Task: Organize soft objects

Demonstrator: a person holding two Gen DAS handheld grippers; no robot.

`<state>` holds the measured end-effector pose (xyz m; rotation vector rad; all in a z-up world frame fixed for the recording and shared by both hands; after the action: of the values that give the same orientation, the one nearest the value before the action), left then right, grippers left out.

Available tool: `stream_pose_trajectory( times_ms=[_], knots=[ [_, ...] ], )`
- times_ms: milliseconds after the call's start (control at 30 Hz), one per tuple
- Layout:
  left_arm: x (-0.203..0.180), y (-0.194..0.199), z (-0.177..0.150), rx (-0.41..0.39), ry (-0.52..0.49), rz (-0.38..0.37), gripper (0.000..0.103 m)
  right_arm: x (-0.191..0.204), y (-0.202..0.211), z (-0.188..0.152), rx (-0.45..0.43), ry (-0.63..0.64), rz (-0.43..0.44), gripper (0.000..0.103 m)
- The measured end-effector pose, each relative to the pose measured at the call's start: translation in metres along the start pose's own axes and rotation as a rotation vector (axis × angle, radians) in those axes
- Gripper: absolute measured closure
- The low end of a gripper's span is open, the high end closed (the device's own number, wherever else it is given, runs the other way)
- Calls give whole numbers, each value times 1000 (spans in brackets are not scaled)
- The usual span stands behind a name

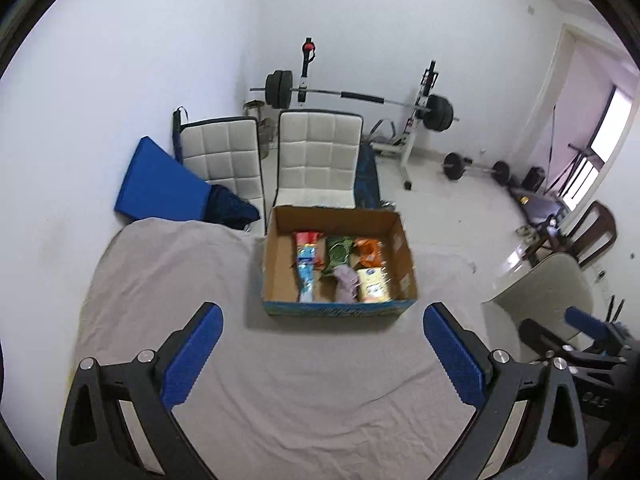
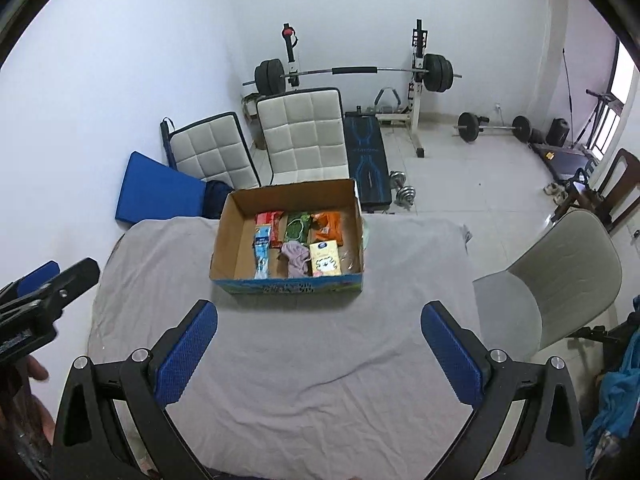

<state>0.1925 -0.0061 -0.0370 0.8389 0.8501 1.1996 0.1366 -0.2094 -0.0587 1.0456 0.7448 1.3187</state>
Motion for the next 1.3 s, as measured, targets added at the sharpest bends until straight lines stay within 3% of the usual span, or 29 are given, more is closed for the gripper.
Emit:
stream_pose_trajectory(
  times_ms=[133, 767, 1300],
  knots=[
    [3, 4, 7, -33, -3, 56, 0, -1, -2, 9, -10, -9, -5, 0],
    [-3, 9, 9, -49, -7, 66, 0, 5, 14, 28, -71, 4, -13, 0],
    [-6, 4, 6, -44, -8, 81, 0, 7, 17, 29, -73, 9, -9, 0]
  ],
)
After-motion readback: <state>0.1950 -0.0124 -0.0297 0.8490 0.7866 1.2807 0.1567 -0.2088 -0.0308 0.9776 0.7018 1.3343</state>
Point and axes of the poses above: each gripper's, at about its wrist camera, not at the fingertips, and y roughly against the way its jaws point, x to its left, z to its top, the point moved 10 cm from there along -y, roughly the way its jaws point, and after that the axes turned 13 degrees about x, right-handed, at the moved point
